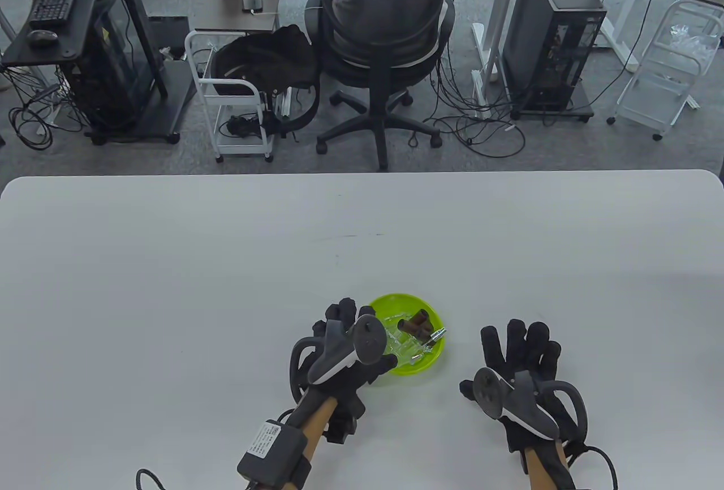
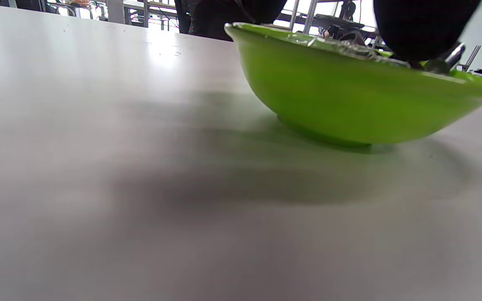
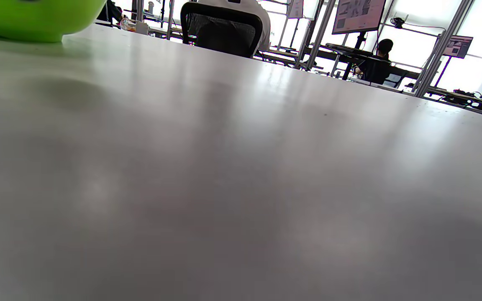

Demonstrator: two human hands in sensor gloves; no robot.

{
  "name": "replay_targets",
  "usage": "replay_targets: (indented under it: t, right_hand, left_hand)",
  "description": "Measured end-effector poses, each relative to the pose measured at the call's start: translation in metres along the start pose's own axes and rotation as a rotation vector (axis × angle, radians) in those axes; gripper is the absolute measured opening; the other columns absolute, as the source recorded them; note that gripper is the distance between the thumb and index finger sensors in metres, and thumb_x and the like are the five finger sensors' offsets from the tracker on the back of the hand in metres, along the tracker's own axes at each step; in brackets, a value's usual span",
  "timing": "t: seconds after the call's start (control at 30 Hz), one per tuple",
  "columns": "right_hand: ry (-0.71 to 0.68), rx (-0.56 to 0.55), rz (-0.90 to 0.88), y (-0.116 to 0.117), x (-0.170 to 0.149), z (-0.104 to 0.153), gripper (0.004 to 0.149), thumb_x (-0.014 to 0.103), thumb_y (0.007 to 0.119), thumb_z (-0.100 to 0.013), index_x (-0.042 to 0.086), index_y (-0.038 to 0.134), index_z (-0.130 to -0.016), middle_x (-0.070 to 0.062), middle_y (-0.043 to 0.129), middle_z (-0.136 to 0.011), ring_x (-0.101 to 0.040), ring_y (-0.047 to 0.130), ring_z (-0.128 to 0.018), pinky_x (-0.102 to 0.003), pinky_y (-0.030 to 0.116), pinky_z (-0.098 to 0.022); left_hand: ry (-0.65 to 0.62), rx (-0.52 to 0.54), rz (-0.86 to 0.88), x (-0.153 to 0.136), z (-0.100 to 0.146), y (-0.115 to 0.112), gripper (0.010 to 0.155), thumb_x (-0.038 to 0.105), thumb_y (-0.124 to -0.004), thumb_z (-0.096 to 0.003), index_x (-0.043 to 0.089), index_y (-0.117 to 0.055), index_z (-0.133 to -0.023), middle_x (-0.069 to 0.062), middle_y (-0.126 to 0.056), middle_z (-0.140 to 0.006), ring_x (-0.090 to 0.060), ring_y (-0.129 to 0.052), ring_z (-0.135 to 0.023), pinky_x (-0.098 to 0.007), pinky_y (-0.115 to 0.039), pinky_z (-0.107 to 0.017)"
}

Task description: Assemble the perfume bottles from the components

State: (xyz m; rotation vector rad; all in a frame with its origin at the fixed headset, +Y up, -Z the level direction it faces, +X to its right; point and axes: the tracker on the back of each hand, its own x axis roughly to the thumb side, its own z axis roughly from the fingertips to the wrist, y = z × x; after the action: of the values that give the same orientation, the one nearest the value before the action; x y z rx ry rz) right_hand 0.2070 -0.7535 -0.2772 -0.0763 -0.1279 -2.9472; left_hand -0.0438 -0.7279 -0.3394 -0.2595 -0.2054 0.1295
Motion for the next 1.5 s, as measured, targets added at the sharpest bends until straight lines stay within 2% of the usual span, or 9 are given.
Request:
replay_targets:
  t: [0.27, 0.4, 0.57, 0.9, 1.1, 1.17, 1.27, 1.4, 1.5]
  right_hand:
    - [-0.002, -0.001, -0.004, 0.000, 0.000, 0.000, 0.096, 0.074, 0.047, -0.051, 0.019, 0.002, -0.116, -0.033, 0.003, -0.119, -0.066, 0.002, -0.101, -0.073, 0.017, -0.074]
    - [-0.003, -0.006, -0.007, 0.001, 0.000, 0.000, 0.096, 0.074, 0.047, -0.051, 0.019, 0.002, -0.116, -0.034, 0.003, -0.119, -0.066, 0.002, -0.101, -0.073, 0.017, -0.074]
    - [-0.003, -0.007, -0.008, 0.001, 0.000, 0.000, 0.096, 0.074, 0.047, -0.051, 0.019, 0.003, -0.116, -0.034, 0.003, -0.119, -0.066, 0.003, -0.101, -0.073, 0.018, -0.074]
    - [-0.004, -0.001, -0.014, 0.002, -0.001, 0.000, 0.095, 0.074, 0.047, -0.052, 0.019, 0.003, -0.116, -0.033, 0.003, -0.119, -0.066, 0.003, -0.101, -0.072, 0.018, -0.074]
    - [-0.002, 0.009, -0.017, 0.002, -0.001, 0.000, 0.095, 0.074, 0.047, -0.052, 0.019, 0.003, -0.116, -0.033, 0.003, -0.119, -0.066, 0.004, -0.101, -0.072, 0.019, -0.075]
    - [-0.002, 0.011, -0.018, 0.002, -0.001, 0.000, 0.095, 0.073, 0.048, -0.052, 0.019, 0.003, -0.116, -0.033, 0.004, -0.119, -0.067, 0.005, -0.102, -0.072, 0.020, -0.076]
    - [-0.003, 0.008, -0.018, 0.002, -0.001, 0.000, 0.094, 0.072, 0.049, -0.053, 0.019, 0.004, -0.116, -0.033, 0.005, -0.119, -0.067, 0.007, -0.103, -0.072, 0.022, -0.077]
    - [-0.007, -0.007, -0.017, -0.001, 0.002, -0.001, 0.094, 0.071, 0.053, -0.054, 0.018, 0.008, -0.117, -0.031, 0.011, -0.121, -0.064, 0.020, -0.109, -0.068, 0.032, -0.081]
    - [-0.008, -0.036, -0.025, -0.005, 0.004, -0.001, 0.094, 0.070, 0.056, -0.053, 0.017, 0.015, -0.118, -0.026, 0.021, -0.124, -0.057, 0.036, -0.114, -0.064, 0.041, -0.084]
  left_hand:
    - [0.067, -0.051, -0.094, 0.017, -0.014, 0.001, 0.084, 0.065, -0.075, -0.0492, 0.015, -0.054, -0.114, -0.026, -0.032, -0.122, -0.051, -0.051, -0.109, -0.060, -0.053, -0.080]
    - [0.117, -0.088, -0.097, 0.019, -0.019, -0.002, 0.083, 0.065, -0.076, -0.0489, 0.018, -0.055, -0.113, -0.027, -0.031, -0.122, -0.051, -0.052, -0.109, -0.059, -0.054, -0.080]
    - [0.126, -0.082, -0.088, 0.017, -0.022, -0.006, 0.076, 0.064, -0.075, -0.0495, 0.022, -0.058, -0.110, -0.027, -0.032, -0.121, -0.050, -0.053, -0.108, -0.059, -0.054, -0.079]
    - [0.088, 0.067, -0.007, 0.007, -0.015, -0.010, 0.071, 0.061, -0.079, -0.0496, 0.023, -0.062, -0.107, -0.024, -0.036, -0.121, -0.048, -0.058, -0.107, -0.057, -0.057, -0.079]
    - [0.043, 0.198, 0.049, -0.006, 0.006, 0.002, 0.072, 0.059, -0.080, -0.0496, 0.022, -0.060, -0.107, -0.025, -0.040, -0.120, -0.047, -0.061, -0.105, -0.056, -0.059, -0.078]
    - [0.026, 0.264, 0.066, -0.013, 0.017, 0.006, 0.072, 0.059, -0.081, -0.0495, 0.021, -0.060, -0.107, -0.024, -0.047, -0.119, -0.046, -0.066, -0.103, -0.055, -0.062, -0.076]
    - [-0.005, 0.344, 0.081, -0.023, 0.030, 0.007, 0.073, 0.059, -0.082, -0.0487, 0.019, -0.061, -0.106, -0.015, -0.069, -0.110, -0.036, -0.084, -0.092, -0.048, -0.072, -0.071]
    - [-0.044, 0.425, 0.145, -0.040, 0.039, 0.000, 0.072, 0.058, -0.084, -0.0474, 0.018, -0.063, -0.104, -0.010, -0.080, -0.100, -0.030, -0.093, -0.082, -0.044, -0.077, -0.068]
    - [-0.034, 0.417, 0.136, -0.047, 0.040, 0.002, 0.072, 0.058, -0.085, -0.0467, 0.018, -0.064, -0.103, -0.010, -0.082, -0.099, -0.029, -0.094, -0.080, -0.043, -0.077, -0.067]
